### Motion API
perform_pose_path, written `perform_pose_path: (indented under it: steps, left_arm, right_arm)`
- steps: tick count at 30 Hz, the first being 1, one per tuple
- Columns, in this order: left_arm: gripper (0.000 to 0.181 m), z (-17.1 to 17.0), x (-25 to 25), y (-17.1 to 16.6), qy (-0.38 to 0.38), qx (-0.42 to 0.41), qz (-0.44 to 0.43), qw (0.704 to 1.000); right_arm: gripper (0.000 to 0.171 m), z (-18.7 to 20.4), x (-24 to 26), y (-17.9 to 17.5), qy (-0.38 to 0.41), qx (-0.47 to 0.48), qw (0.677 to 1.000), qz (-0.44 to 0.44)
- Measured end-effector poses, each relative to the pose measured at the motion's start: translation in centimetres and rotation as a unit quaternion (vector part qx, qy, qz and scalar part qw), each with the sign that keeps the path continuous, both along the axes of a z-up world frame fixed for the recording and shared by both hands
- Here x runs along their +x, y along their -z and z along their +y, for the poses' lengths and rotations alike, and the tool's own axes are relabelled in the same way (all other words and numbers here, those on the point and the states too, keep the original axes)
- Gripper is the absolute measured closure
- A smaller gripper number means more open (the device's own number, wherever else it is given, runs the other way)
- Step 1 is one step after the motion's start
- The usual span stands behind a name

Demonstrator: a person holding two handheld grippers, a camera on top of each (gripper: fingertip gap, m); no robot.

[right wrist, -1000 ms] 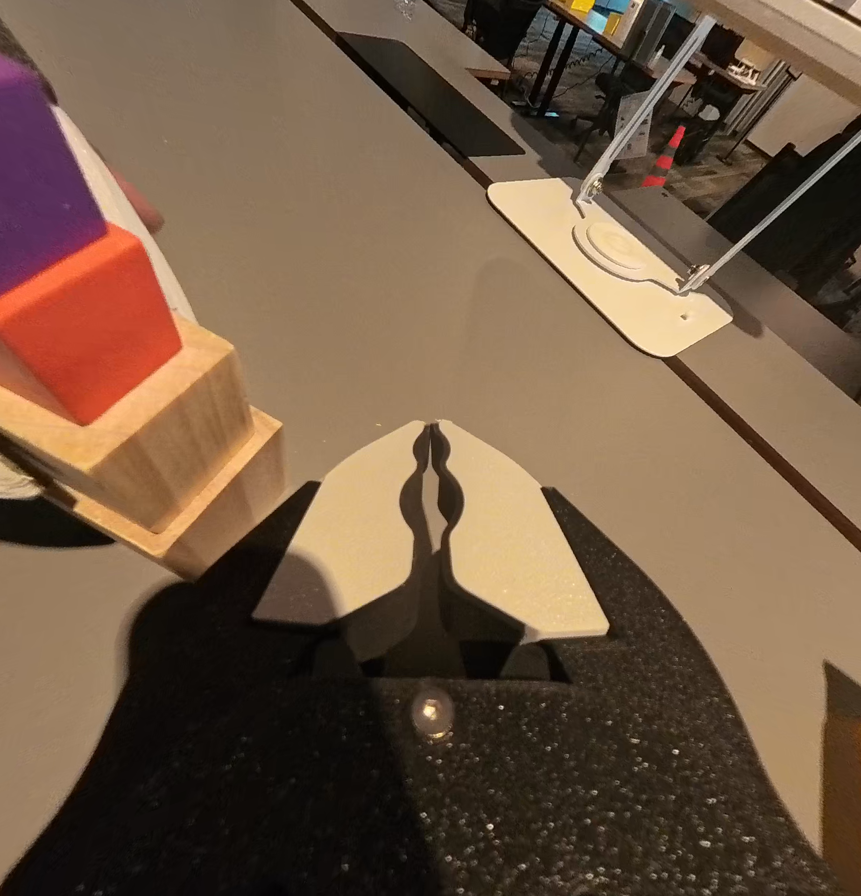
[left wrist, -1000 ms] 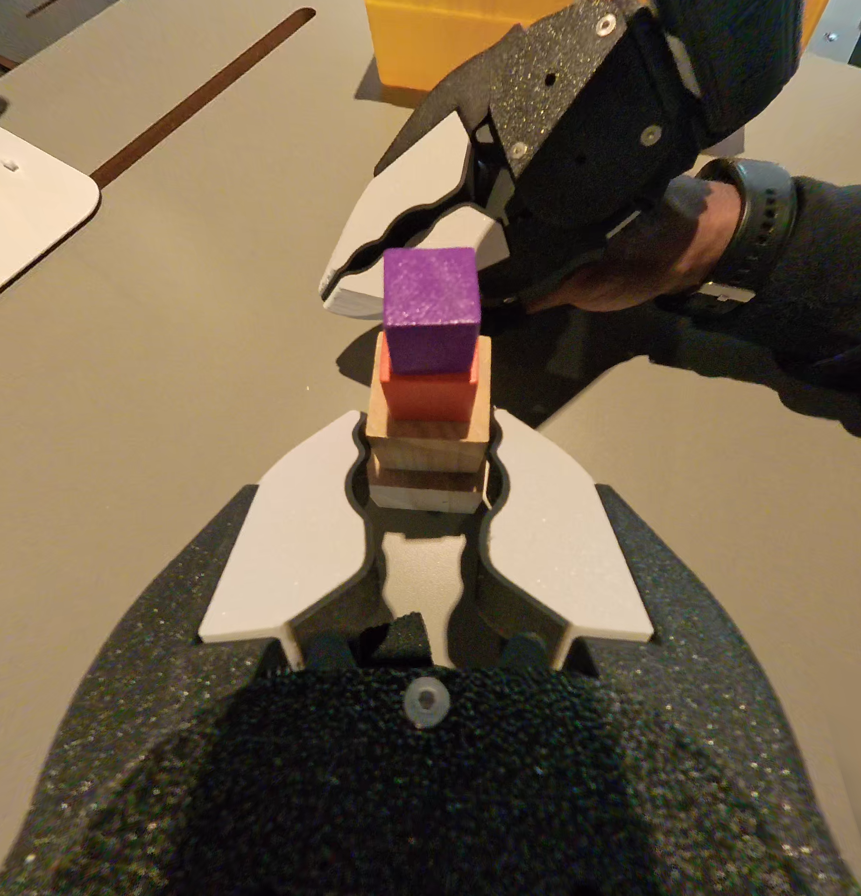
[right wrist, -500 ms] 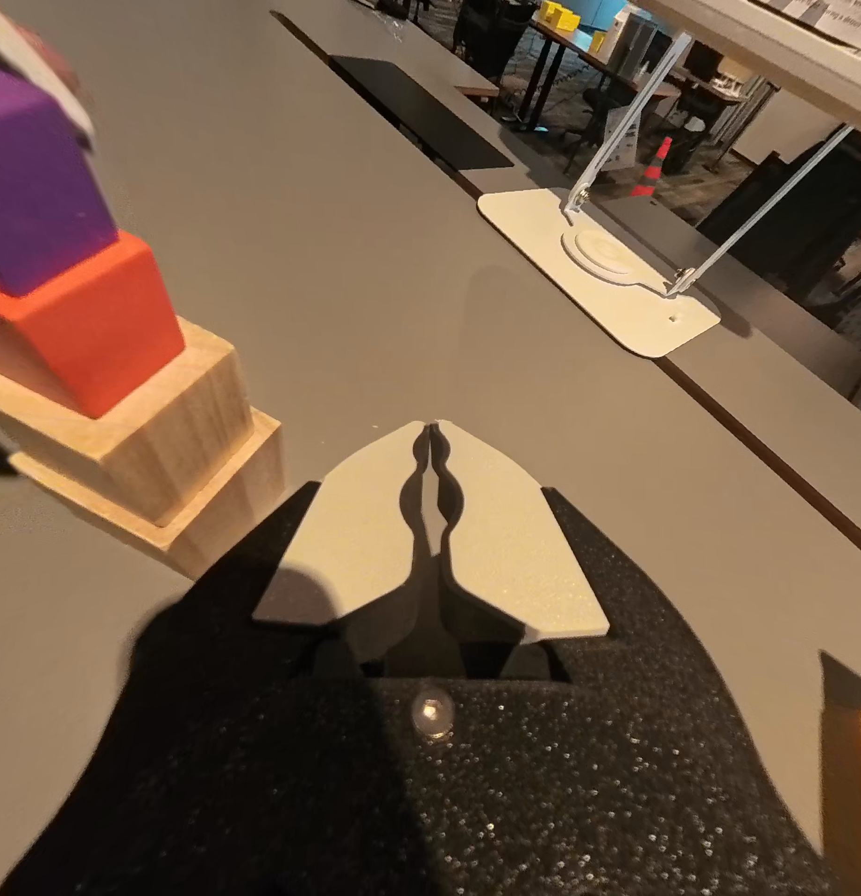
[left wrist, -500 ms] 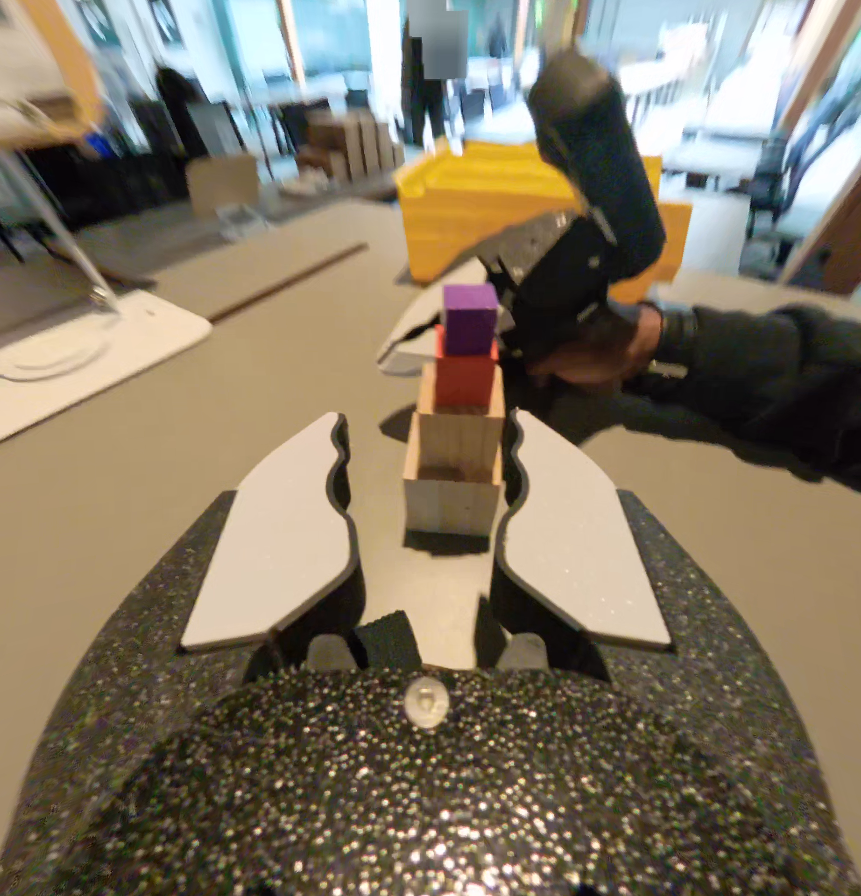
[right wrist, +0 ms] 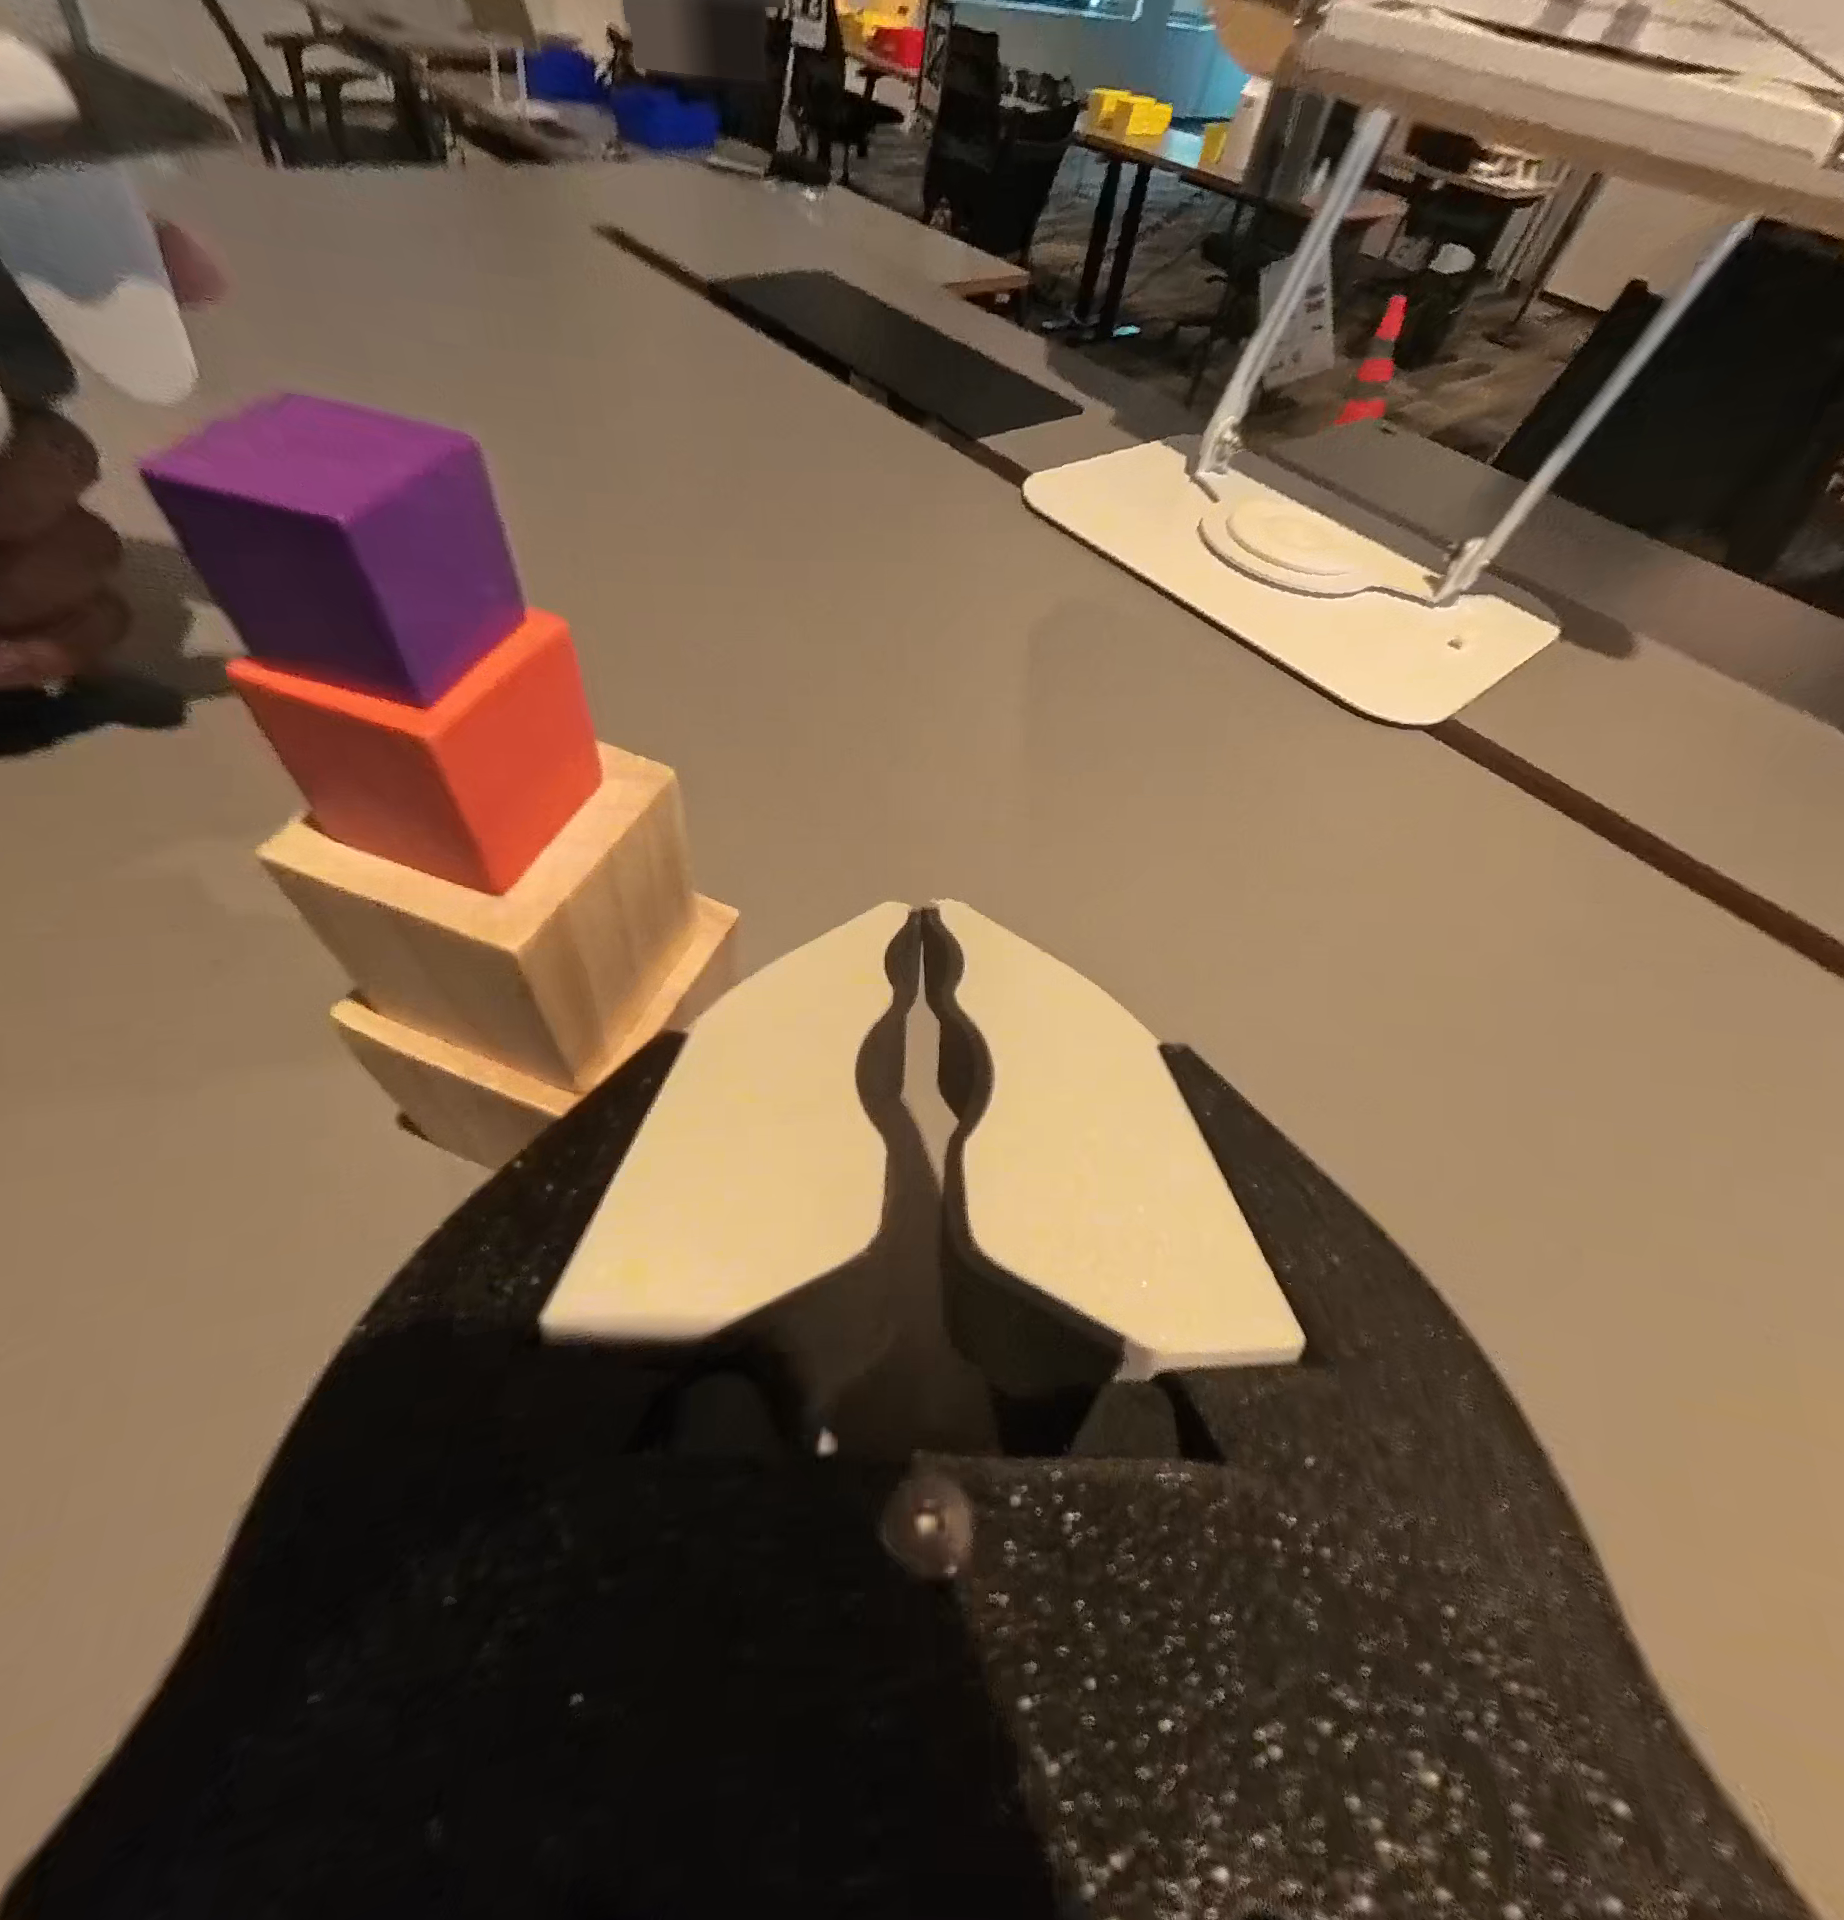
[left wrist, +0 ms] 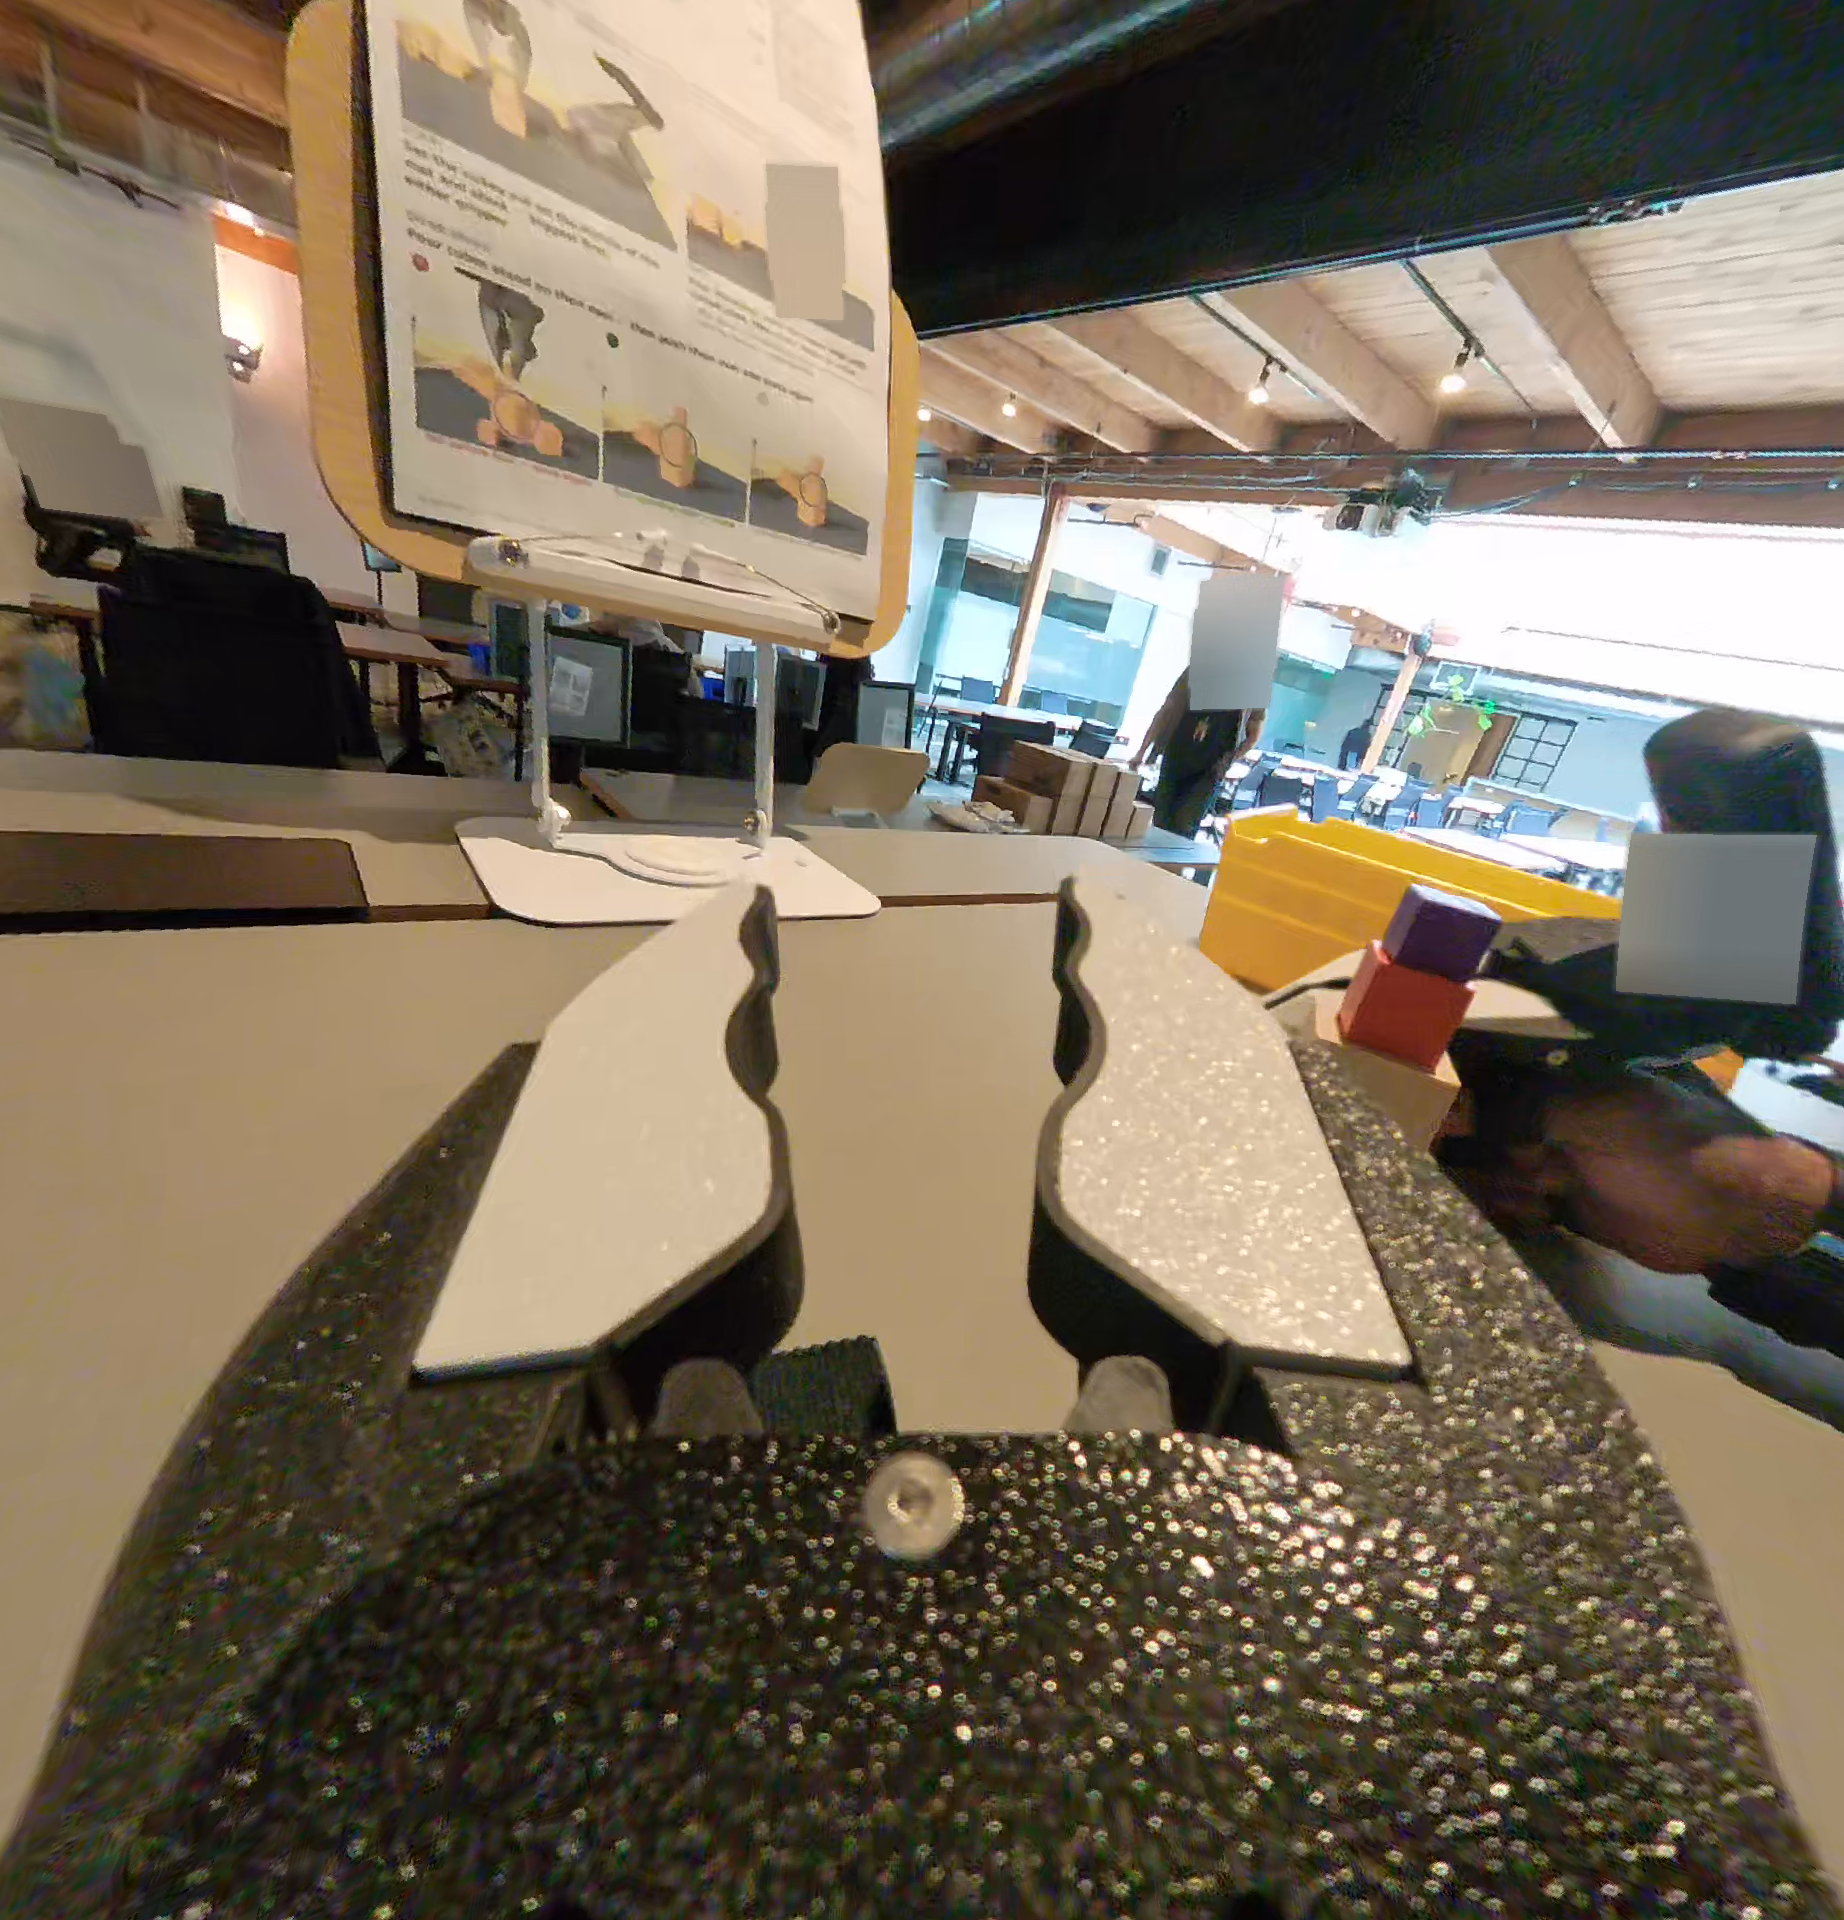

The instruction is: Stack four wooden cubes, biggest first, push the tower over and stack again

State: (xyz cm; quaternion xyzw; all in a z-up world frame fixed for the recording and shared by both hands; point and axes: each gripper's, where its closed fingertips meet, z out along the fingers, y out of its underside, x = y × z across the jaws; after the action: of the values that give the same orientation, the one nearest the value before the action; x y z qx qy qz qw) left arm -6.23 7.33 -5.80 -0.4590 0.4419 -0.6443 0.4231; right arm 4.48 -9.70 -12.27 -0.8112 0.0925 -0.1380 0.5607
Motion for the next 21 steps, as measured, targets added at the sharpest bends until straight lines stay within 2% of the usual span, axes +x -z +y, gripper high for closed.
perform_pose_path:
  steps: [6, 11, 16, 19, 21]
  left_arm:
    - [0.133, -0.6, 0.8, 0.7, -0.008, 0.031, 0.033, 0.999]
    - [0.140, -0.4, 1.2, 1.4, -0.074, 0.095, 0.061, 0.991]
    - [0.154, 0.1, 1.8, 4.3, -0.161, 0.250, 0.163, 0.941]
    - [0.159, 0.6, 2.4, 6.3, -0.188, 0.287, 0.234, 0.910]
    - [0.159, 1.0, 2.8, 7.9, -0.182, 0.282, 0.292, 0.896]
  right_arm:
    - [0.171, -0.8, 0.5, -1.3, 0.036, 0.085, 0.992, 0.090]
    - [0.171, -0.9, 0.6, -1.9, 0.062, 0.100, 0.990, 0.073]
    - [0.171, -1.1, 0.7, -1.8, 0.102, 0.080, 0.991, 0.018]
    - [0.171, -1.0, 0.8, -1.6, 0.119, 0.058, 0.991, -0.012]
    - [0.171, -0.9, 0.8, -1.4, 0.124, 0.046, 0.991, -0.023]
